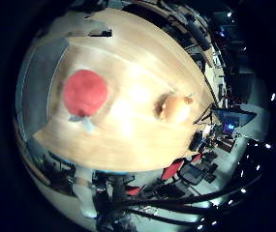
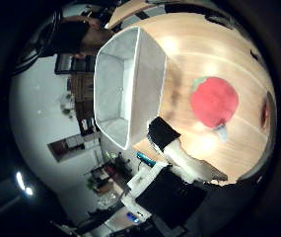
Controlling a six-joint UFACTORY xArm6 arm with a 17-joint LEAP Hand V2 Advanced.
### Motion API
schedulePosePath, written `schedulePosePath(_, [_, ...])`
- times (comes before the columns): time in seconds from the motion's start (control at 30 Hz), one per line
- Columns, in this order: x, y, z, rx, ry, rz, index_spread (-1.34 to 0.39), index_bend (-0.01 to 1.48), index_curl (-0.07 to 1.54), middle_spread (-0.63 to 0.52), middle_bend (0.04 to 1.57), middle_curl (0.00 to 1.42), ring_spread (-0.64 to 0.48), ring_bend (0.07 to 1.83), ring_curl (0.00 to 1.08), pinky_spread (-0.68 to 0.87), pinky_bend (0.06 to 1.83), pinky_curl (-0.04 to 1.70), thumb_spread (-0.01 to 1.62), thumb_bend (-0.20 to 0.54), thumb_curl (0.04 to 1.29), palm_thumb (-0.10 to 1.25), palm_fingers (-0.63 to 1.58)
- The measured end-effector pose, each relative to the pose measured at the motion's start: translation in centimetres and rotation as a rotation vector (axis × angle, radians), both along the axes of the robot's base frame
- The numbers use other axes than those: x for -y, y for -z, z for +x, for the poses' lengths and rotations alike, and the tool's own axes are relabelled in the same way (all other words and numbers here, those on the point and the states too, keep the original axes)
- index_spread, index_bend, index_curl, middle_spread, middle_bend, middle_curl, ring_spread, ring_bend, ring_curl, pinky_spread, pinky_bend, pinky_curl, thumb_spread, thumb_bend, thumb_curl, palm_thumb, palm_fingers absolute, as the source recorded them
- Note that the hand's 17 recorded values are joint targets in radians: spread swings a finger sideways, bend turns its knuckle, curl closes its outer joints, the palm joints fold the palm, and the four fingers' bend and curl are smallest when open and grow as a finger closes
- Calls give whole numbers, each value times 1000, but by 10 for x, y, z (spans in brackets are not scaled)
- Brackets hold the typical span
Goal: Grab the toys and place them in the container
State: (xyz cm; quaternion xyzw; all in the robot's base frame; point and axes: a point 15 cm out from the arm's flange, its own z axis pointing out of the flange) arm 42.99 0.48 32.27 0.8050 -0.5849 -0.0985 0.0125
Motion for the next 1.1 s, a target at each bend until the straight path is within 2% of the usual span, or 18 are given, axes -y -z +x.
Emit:
schedulePosePath(0.17, [1, 21, 2, -41, -6, 1, -459, 162, 302, -235, 296, 361, -180, 775, 167, 335, 895, 8, 969, -28, 299, 408, 275])
schedulePosePath(0.4, [14, 43, 14, -43, 19, 0, -454, 163, 299, -227, 290, 361, -170, 761, 172, 340, 891, 9, 966, -28, 301, 417, 267])
schedulePosePath(0.9, [19, 102, -3, -130, 28, -9, -447, 161, 290, -209, 280, 363, -155, 739, 185, 358, 883, 24, 969, -28, 301, 436, 242])
schedulePosePath(1.1, [20, 118, -2, -139, 28, -10, -445, 159, 286, -201, 280, 364, -154, 740, 192, 345, 891, 33, 962, -27, 302, 438, 244])
